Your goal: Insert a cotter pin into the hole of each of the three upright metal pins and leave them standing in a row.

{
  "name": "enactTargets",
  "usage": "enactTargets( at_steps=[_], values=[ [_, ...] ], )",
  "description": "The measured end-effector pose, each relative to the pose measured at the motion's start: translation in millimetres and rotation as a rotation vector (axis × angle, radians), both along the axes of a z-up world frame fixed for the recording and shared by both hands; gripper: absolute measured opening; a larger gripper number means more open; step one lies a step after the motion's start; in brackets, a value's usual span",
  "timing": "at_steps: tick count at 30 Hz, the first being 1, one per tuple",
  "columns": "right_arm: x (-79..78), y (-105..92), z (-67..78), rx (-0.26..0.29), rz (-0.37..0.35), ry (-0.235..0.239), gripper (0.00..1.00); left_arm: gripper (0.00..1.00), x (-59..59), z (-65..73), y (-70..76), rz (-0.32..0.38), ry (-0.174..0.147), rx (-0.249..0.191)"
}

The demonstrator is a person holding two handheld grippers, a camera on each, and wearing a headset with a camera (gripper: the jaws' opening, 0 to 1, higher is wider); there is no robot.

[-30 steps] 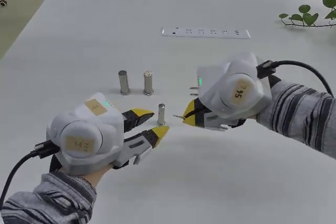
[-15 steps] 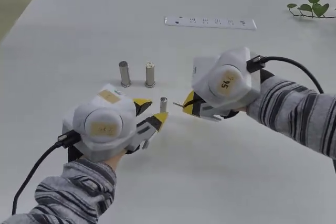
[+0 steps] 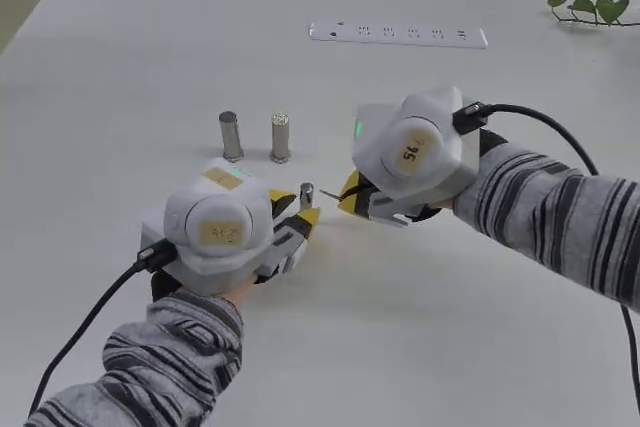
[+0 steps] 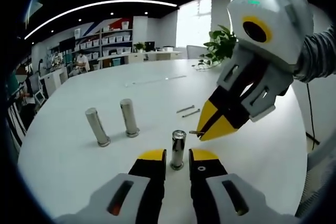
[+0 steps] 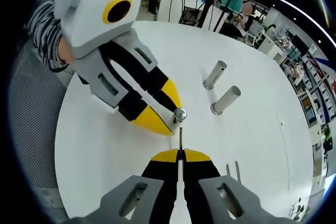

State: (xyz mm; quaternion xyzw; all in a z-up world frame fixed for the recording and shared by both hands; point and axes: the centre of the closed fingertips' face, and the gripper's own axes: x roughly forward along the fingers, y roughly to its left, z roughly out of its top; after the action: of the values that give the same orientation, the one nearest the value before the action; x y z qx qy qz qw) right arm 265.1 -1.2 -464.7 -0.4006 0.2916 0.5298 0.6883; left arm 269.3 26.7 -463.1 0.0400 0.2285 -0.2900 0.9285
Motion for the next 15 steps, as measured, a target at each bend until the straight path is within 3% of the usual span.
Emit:
enactTargets(
  at_steps=[15],
  values=[
    [-0.5, 5.4, -1.5, -0.015, 0.035, -0.006, 0.00, 0.06, 1.5, -9.3, -0.6, 0.007, 0.013, 0.020]
  ],
)
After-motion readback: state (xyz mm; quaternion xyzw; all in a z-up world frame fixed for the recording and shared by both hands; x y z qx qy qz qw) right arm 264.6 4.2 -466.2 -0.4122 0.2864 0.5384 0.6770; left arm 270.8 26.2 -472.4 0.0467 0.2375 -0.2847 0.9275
